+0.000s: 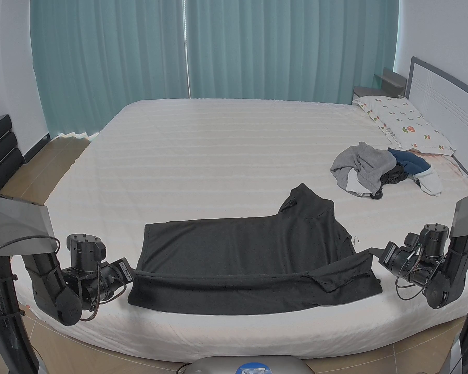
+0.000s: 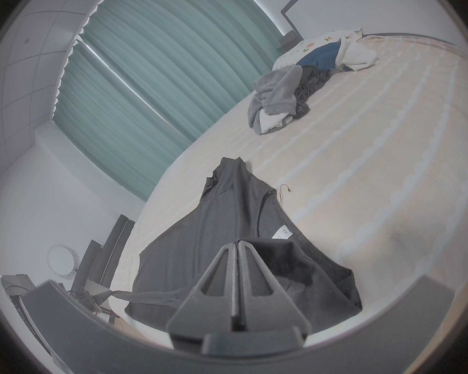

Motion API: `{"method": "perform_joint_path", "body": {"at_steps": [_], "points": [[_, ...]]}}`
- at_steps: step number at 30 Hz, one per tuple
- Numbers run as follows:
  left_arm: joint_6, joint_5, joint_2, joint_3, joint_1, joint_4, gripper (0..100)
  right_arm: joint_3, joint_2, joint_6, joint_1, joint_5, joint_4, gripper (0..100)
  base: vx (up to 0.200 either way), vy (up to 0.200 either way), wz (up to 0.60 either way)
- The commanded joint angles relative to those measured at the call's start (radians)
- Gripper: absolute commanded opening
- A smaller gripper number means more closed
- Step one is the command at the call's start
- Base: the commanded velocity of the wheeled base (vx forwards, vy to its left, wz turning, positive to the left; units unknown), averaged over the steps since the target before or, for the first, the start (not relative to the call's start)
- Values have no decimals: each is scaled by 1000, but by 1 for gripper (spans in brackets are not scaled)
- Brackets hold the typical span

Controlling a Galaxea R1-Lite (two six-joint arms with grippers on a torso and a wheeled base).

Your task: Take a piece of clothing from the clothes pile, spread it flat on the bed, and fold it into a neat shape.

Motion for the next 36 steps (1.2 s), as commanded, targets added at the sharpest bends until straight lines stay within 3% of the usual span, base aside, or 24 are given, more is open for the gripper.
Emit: {"method": "perform_joint_path", "body": {"at_steps": [1,9,29,36], "points": [[10,-1,-77,40,-3,20,0,60,-108,-1,-11,20,-9,0,0,0,0],[44,-2,-246,32,-14,290,0,109,-206,-26,-7,27,3,0,0,0,0],[114,-2,-385,-14,-15,643,0,225,-290,-213,-1,26,4,0,0,0,0],[114,-2,-381,-32,-9,666,0,302,-299,-414,-10,23,1,0,0,0,0]]}}
